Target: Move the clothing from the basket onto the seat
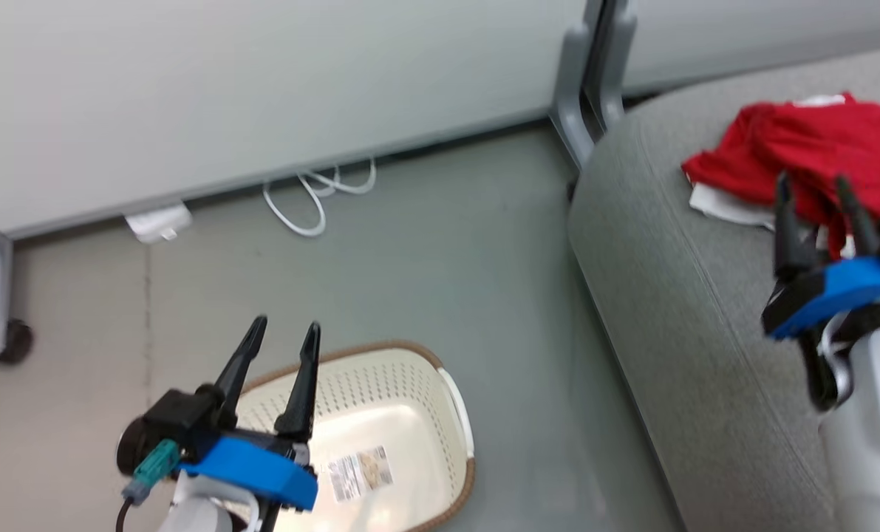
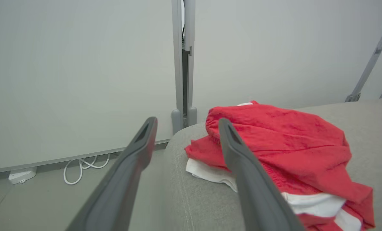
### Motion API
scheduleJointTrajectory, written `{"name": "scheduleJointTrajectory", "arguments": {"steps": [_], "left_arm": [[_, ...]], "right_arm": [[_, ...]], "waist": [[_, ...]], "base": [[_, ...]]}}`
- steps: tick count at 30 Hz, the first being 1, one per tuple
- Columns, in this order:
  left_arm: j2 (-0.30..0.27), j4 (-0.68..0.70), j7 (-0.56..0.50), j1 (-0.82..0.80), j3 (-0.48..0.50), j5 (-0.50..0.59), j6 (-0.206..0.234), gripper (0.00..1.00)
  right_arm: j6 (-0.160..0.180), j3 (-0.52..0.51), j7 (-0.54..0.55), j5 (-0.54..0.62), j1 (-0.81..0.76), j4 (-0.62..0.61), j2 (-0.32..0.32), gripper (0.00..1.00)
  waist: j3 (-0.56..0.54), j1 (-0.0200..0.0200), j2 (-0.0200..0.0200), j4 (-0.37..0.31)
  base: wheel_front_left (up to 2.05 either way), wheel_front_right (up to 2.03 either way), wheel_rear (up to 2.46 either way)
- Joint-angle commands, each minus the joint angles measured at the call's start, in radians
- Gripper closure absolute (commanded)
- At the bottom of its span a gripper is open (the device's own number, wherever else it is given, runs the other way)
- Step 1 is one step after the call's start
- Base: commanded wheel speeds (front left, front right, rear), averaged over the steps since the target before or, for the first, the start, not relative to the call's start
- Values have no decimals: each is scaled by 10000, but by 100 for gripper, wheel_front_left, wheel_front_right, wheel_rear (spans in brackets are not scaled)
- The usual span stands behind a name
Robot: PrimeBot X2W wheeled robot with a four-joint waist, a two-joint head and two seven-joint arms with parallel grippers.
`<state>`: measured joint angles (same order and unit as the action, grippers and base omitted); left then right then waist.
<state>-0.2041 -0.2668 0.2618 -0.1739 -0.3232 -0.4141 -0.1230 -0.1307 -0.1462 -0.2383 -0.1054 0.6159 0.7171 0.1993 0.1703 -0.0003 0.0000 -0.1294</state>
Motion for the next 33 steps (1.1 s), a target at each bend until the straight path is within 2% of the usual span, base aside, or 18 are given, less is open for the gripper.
{"name": "scheduleJointTrajectory", "arguments": {"steps": [1,7,17,24,33], "left_arm": [[61,-81,42,220,143,-14,-5,0],[196,-266,36,999,898,-19,-37,0],[342,-671,38,1865,1987,73,-75,0],[413,-563,37,2090,2483,216,-95,0],[465,-628,37,2039,2531,335,-101,0]], "right_arm": [[-1,84,65,63,-469,-256,-45,0],[-1,602,450,212,-2194,-2016,-640,0],[-1,752,1341,340,-4524,-4590,-1339,0],[-1,949,1555,52,-5552,-5192,-1491,0],[-1,1180,1512,-157,-5704,-5202,-1492,0]], "waist": [[-887,3,0,580],[-1537,3,0,1029],[-2049,3,0,1463],[-2080,3,0,1577],[-2046,3,0,1561]], "base": [[0,0,0],[0,0,0],[0,0,0],[0,0,0],[0,0,0]]}}
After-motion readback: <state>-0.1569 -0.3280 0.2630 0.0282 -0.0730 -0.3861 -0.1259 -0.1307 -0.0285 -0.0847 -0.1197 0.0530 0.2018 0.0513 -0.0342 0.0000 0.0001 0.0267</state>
